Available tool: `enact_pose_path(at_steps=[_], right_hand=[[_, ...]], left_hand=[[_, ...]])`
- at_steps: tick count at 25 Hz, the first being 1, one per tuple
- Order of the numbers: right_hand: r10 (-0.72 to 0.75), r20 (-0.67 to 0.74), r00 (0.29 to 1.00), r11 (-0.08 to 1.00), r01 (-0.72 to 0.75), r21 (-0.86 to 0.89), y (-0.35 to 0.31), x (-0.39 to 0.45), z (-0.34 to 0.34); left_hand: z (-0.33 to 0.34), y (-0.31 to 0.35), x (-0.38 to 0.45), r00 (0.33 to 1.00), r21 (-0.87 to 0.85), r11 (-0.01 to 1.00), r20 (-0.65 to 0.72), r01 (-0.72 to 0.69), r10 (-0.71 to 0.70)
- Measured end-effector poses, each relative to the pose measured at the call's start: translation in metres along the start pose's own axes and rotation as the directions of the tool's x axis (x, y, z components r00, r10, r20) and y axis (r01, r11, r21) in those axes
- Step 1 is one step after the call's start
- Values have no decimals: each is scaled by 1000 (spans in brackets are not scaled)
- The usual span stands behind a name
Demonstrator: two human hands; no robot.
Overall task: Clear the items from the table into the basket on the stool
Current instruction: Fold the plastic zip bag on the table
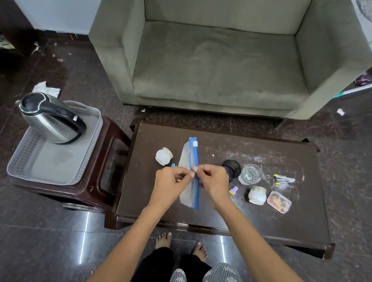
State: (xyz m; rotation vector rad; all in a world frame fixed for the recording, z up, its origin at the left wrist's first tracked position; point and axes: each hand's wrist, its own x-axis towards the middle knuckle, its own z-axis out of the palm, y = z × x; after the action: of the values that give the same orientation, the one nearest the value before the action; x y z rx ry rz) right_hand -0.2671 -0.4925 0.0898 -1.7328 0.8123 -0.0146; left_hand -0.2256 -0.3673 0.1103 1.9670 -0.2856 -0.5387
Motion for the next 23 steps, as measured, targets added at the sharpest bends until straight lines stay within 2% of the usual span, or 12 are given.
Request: enact_pose_path(at_steps=[2, 4, 5, 6, 7, 8, 9, 11, 13, 18, 20, 23], right_hand=[[-72, 11, 997, 964, 73, -255, -5, 2, -9], [-166, 96, 981, 836, 192, -515, -12, 2, -16], [-216, 170, 962, 726, 274, -631, -17, 3, -18], [-249, 248, 936, 617, 351, -705, -20, 4, -19], [-260, 307, 915, 544, 402, -737, -22, 6, -19], [-264, 339, 903, 507, 428, -748, -23, 8, -20], [-295, 341, 893, 491, 448, -747, -23, 8, -20], [-454, 267, 850, 485, 487, -726, -19, 2, -18], [-606, 196, 771, 466, 543, -699, -8, -4, -17], [-638, 399, 658, 221, 654, -724, 14, -8, -21], [-655, 401, 641, 193, 655, -731, 19, -7, -22], [-640, 475, 604, 140, 700, -700, 25, -11, -19]], left_hand=[[-6, -1, 2, 994, -18, 1000, -110, -7, 5], [-13, 1, 6, 958, 246, 956, -194, -159, 210], [-17, 2, 12, 923, 458, 845, -120, -275, 366], [-20, 3, 19, 891, 622, 691, 26, -370, 453], [-22, 7, 23, 887, 696, 585, 171, -417, 429], [-23, 11, 27, 906, 699, 582, 258, -415, 336], [-24, 12, 27, 929, 657, 657, 282, -370, 241], [-25, 8, 28, 957, 500, 826, 249, -259, 149], [-26, 4, 25, 974, 361, 916, 199, -178, 111], [-29, -1, 23, 991, 147, 989, 131, 16, -35], [-30, -3, 21, 995, 189, 981, 101, -32, 13], [-28, -4, 17, 997, 518, 853, -1, -67, 79]])
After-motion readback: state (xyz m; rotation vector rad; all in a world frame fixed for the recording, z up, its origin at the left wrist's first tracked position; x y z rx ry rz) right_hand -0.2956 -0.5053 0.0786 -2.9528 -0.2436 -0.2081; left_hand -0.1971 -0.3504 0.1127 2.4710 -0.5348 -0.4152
